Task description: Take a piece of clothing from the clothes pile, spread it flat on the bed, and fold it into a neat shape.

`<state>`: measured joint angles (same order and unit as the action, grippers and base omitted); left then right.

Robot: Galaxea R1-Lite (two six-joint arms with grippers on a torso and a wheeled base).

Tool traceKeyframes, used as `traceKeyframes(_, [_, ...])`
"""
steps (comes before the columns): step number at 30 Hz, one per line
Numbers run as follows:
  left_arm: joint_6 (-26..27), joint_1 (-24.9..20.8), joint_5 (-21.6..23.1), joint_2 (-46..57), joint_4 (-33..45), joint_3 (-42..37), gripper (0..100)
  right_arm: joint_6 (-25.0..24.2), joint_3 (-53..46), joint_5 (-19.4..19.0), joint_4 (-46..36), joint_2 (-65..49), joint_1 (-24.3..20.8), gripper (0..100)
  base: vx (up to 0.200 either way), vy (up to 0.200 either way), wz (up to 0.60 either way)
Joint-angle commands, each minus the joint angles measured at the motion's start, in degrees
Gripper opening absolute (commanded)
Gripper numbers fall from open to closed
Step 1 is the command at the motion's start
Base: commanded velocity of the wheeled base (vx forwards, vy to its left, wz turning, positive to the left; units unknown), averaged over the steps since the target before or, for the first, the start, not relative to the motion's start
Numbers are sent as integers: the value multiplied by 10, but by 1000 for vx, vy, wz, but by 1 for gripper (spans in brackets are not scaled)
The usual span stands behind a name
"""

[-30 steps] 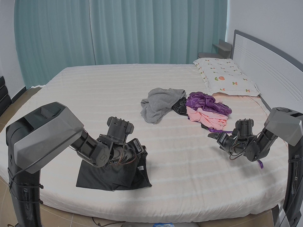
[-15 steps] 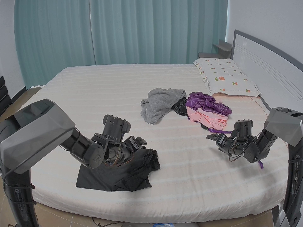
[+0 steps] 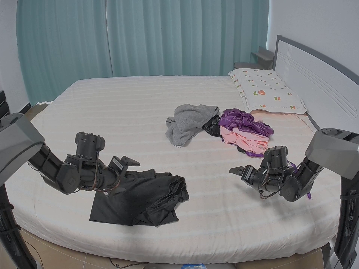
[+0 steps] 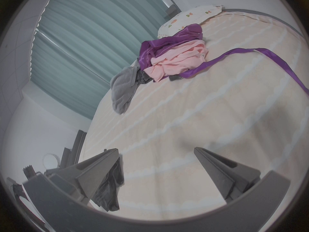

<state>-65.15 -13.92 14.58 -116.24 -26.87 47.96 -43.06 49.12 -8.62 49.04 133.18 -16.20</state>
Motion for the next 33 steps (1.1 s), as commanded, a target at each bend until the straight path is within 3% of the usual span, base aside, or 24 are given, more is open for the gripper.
traceKeyframes(1, [-2,51,32,15,-31,-40,100,1,-11,19,0,-6,-44,100,0,200,0])
traceKeyframes(7, [5,104,64,-18,-49,-38,100,2,-15,19,-4,-6,-56,100,0,200,0])
traceKeyframes(22, [8,106,69,-43,-70,-37,100,47,-68,17,9,-9,-123,100,0,200,0])
traceKeyframes(26, [9,105,68,-44,-70,-38,100,55,-78,31,9,-2,-151,100,0,200,0])
traceKeyframes(31, [9,102,67,-45,-70,-37,100,68,-71,51,-3,-2,-153,100,0,120,0])
traceKeyframes(33, [12,102,67,-45,-70,-39,100,90,-56,84,-29,-1,-154,100,0,0,0])
